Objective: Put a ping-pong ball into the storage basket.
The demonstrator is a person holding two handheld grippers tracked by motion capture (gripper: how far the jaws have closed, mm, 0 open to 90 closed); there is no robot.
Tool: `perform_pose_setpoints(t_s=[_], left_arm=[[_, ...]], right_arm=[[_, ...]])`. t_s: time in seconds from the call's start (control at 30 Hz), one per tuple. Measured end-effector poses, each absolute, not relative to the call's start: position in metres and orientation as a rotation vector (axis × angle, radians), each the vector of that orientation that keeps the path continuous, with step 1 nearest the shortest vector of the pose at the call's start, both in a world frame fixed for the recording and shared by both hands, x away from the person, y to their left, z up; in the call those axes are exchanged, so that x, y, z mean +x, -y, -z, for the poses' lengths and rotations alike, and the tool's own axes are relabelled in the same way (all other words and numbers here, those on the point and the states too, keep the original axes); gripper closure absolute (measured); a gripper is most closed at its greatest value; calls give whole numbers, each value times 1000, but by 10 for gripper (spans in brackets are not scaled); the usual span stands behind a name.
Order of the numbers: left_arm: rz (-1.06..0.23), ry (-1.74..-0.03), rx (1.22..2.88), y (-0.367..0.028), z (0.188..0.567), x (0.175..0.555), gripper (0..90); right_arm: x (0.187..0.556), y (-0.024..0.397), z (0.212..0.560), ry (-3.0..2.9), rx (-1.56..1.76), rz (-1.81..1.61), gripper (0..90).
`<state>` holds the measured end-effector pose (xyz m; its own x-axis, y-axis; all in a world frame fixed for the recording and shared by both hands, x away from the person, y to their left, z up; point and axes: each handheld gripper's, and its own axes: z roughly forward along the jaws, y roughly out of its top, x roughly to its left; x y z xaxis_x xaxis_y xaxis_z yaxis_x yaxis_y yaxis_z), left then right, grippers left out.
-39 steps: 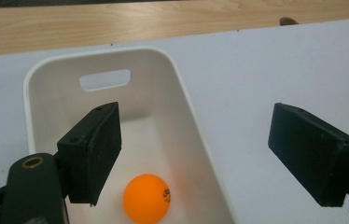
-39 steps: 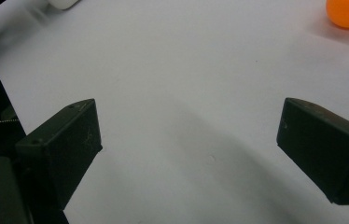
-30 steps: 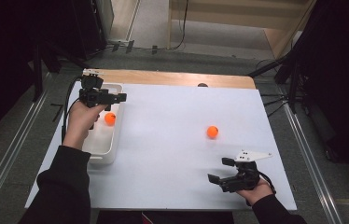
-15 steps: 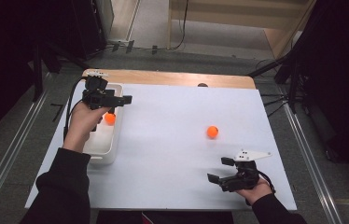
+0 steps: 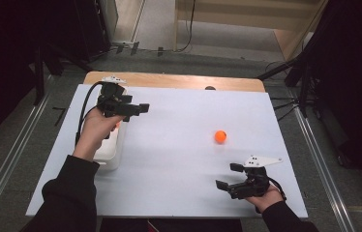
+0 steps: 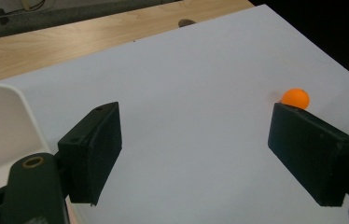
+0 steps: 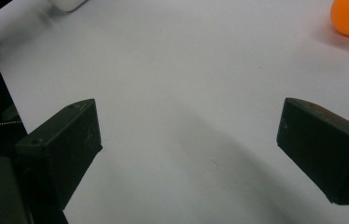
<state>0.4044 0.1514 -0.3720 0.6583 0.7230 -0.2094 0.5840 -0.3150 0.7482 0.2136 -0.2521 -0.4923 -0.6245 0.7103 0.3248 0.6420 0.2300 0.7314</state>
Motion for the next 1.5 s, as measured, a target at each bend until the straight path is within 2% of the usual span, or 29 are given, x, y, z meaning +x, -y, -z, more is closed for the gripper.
perform_pose_setpoints(t_s=[1.5], left_arm=[[-129,-821,2074,-83,388,380,180]], right_arm=[[214,253,493,-2386,1345,-1326,51]])
